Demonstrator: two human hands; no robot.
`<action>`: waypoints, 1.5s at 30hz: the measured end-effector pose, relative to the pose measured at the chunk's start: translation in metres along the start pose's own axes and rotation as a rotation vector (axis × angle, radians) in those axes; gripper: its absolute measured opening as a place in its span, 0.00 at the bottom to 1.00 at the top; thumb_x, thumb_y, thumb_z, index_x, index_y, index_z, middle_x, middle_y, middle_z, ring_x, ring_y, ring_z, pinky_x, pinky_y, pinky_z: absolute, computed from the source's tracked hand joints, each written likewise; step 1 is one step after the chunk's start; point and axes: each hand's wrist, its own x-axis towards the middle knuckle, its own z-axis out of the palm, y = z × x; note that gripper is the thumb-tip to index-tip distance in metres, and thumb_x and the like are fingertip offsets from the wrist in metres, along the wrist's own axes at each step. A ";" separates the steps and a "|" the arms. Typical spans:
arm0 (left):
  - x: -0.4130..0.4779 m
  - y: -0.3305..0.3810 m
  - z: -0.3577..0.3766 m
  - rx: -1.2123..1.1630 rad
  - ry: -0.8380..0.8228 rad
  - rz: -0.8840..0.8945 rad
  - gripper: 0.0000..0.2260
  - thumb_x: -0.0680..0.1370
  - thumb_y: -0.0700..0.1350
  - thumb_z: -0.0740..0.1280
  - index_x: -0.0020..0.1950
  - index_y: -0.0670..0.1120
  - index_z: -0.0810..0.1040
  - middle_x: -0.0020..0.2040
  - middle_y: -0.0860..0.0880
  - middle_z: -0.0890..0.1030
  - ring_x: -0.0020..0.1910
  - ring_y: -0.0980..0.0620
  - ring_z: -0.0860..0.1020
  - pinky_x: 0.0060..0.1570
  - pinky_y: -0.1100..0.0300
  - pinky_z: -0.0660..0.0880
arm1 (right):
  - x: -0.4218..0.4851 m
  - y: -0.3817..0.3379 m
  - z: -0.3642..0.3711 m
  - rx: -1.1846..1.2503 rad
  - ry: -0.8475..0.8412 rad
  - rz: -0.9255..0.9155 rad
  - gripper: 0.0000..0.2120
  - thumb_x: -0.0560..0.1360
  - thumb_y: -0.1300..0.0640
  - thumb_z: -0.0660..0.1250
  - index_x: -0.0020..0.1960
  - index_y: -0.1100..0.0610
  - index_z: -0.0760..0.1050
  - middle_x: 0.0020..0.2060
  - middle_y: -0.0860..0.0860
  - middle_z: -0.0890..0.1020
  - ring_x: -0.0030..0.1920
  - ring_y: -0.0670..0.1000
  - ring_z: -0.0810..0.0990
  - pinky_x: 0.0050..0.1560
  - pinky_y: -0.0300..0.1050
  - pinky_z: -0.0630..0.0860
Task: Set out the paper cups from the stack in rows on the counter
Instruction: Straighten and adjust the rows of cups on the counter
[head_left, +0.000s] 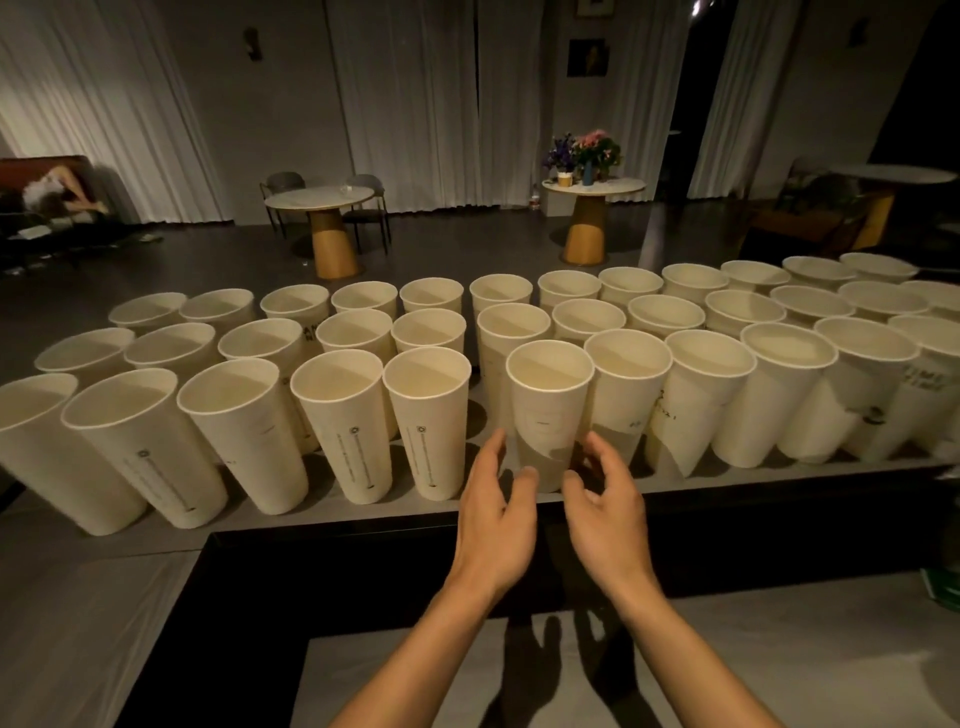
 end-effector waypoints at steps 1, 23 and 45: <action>0.002 0.000 0.003 -0.005 -0.011 -0.001 0.26 0.85 0.49 0.62 0.83 0.57 0.59 0.81 0.58 0.64 0.79 0.61 0.63 0.80 0.52 0.63 | 0.003 0.001 0.000 0.000 -0.018 0.003 0.28 0.82 0.57 0.66 0.78 0.42 0.64 0.76 0.44 0.70 0.70 0.47 0.75 0.64 0.42 0.76; -0.023 -0.013 0.021 0.037 0.241 0.005 0.25 0.83 0.50 0.66 0.79 0.58 0.64 0.76 0.59 0.69 0.73 0.64 0.68 0.74 0.57 0.69 | 0.006 -0.001 -0.017 -0.002 -0.057 -0.071 0.24 0.79 0.66 0.67 0.70 0.46 0.73 0.64 0.40 0.78 0.62 0.33 0.76 0.60 0.32 0.76; 0.026 0.001 0.104 0.018 -0.051 0.030 0.31 0.81 0.65 0.53 0.84 0.61 0.56 0.82 0.59 0.64 0.80 0.61 0.62 0.80 0.47 0.62 | 0.042 0.016 -0.068 -0.074 -0.120 -0.004 0.29 0.81 0.64 0.62 0.78 0.42 0.64 0.76 0.41 0.69 0.76 0.42 0.66 0.77 0.54 0.66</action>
